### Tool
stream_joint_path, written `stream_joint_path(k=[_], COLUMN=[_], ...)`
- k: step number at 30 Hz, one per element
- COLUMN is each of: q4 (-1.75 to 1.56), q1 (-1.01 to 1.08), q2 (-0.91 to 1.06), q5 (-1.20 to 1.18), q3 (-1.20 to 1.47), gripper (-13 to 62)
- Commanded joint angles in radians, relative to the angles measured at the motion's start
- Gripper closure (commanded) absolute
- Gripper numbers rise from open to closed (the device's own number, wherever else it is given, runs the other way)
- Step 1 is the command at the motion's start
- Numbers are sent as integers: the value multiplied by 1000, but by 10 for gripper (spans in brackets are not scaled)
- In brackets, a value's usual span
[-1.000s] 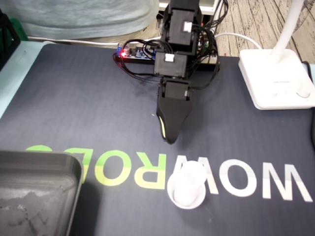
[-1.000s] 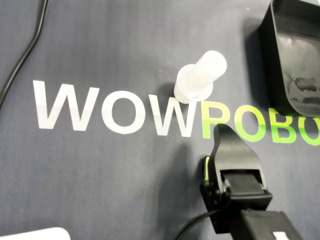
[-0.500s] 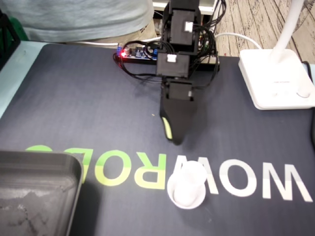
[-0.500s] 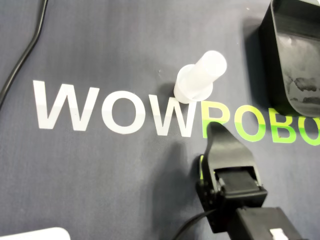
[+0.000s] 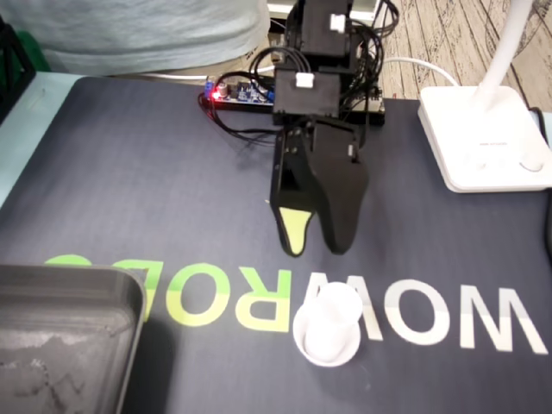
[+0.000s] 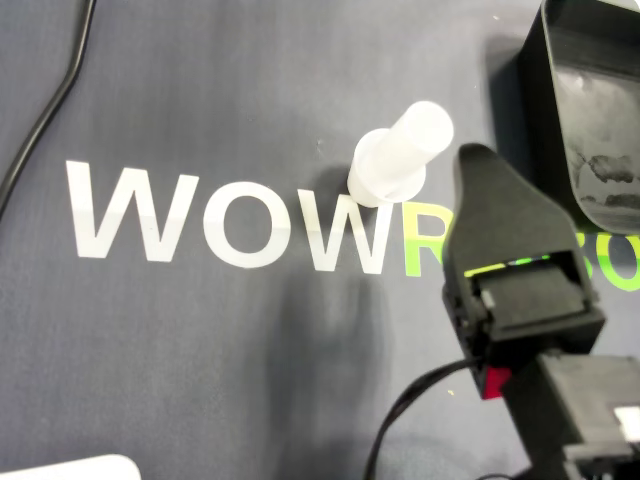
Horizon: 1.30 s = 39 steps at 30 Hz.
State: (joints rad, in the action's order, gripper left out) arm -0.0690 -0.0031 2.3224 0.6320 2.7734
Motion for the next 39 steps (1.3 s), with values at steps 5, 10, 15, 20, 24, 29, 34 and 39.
stream_joint_path(k=[5,10,15,20,24,29,34,39], q4=[-376,-595,-831,-910,-1002,-1132,-1253,-1261], q1=[-2,-17,-26,-44,-46,-43,-43,-43], q2=[32,-63,-215,-293,-391,-534,-663,-724], q5=[411,603,738,796,825,851,854,853], q3=[-12,-8,-44,-43,-31,-3,31,41], gripper=[169,175,175,175,175,175,175,175])
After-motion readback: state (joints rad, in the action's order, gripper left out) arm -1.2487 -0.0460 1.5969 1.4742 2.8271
